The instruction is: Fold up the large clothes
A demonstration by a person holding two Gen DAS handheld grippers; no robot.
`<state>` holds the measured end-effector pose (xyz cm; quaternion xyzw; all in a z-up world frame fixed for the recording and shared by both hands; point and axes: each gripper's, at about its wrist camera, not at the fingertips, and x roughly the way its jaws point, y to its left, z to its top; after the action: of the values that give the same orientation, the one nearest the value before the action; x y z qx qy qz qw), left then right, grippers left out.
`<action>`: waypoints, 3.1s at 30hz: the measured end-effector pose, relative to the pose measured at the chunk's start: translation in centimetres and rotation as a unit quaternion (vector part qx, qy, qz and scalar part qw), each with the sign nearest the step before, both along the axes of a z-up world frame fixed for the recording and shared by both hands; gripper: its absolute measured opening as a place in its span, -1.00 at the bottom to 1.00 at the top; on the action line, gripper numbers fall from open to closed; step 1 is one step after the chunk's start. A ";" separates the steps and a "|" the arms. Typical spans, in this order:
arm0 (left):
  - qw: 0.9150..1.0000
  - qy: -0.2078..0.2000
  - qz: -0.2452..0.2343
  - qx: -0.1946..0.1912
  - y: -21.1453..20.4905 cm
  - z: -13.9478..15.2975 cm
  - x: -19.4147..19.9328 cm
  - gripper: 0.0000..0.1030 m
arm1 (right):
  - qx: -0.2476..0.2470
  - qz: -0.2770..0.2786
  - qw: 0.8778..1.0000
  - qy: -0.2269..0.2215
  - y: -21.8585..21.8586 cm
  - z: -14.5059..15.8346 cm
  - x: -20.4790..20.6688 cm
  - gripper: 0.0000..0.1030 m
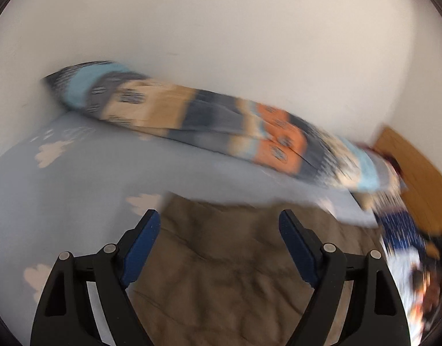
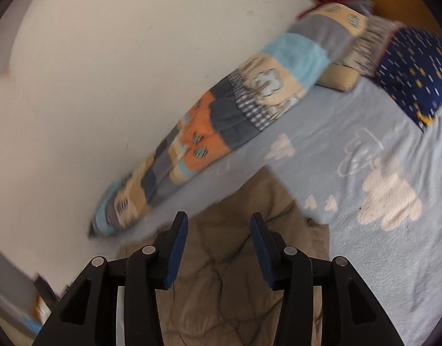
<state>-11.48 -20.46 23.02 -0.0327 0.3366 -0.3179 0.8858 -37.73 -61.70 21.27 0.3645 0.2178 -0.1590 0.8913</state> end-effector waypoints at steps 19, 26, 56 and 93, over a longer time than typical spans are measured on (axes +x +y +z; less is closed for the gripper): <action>0.984 0.034 -0.084 0.156 -15.9 -13.5 0.7 0.98 | -0.136 0.042 0.970 0.199 3.8 -13.6 12.1 -0.01; 0.987 0.031 -0.086 0.133 -16.5 -15.9 2.1 1.00 | -0.104 0.049 0.974 0.197 2.4 -15.5 12.7 0.00; 0.983 0.066 0.064 0.157 -0.3 -14.9 -3.0 1.00 | -0.085 0.027 0.969 0.229 9.2 -13.7 3.1 0.22; 0.980 0.060 0.063 0.178 2.3 -12.2 -2.5 1.00 | -0.151 0.111 0.969 0.164 16.3 -9.3 4.6 0.32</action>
<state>-13.99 -18.20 10.79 0.0852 0.4371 -0.1936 0.8742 -33.08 -45.44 11.99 0.1684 0.3736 -0.1477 0.9002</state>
